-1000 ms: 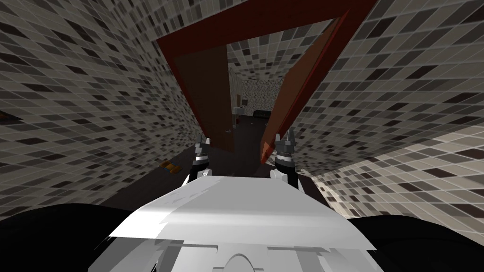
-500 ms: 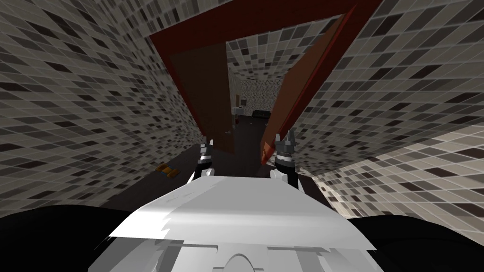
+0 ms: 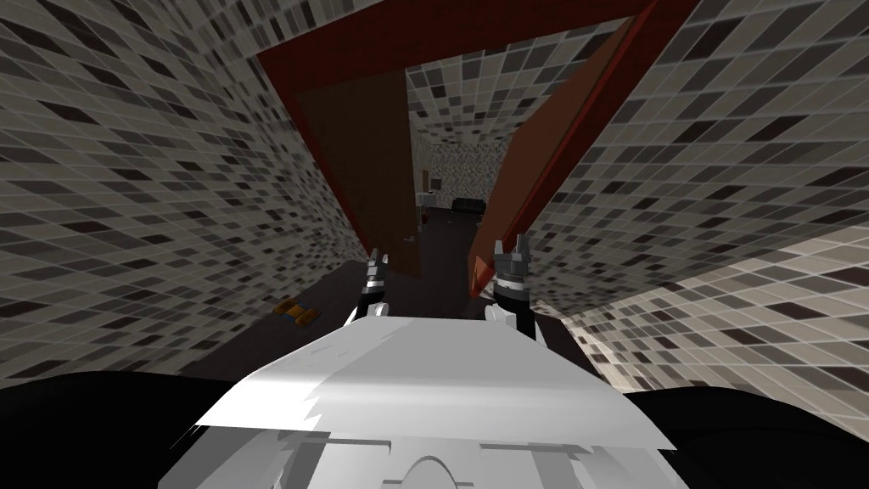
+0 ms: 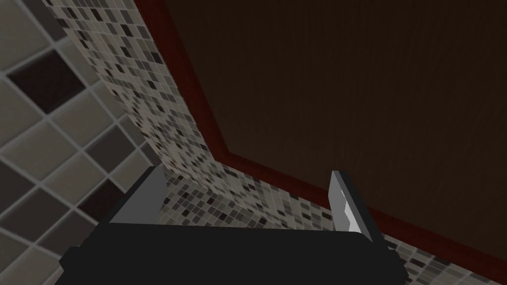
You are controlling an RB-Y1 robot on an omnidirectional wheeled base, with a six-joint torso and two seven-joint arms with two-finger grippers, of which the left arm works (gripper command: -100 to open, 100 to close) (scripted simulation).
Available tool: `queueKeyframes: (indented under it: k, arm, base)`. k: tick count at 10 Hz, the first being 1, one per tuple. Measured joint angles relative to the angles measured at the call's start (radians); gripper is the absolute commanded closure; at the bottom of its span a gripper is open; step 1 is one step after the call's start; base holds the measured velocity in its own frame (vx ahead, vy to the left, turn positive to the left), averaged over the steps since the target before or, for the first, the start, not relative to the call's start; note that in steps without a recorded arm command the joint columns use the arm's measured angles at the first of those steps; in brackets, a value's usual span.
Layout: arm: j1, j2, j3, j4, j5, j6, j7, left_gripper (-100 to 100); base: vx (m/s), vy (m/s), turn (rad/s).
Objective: Push the door open
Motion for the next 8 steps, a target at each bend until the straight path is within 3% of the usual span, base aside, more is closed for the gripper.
queueKeyframes:
  k: [4,8]
  arm:
    - [-0.040,0.006,-0.013,0.095,0.005,-0.010,0.006,-100]
    - [-0.106,0.011,-0.034,0.238,0.011,-0.027,0.011,-100]
  base:
    - [0.049,0.045,-0.027]
    - [0.074,0.076,-0.051]
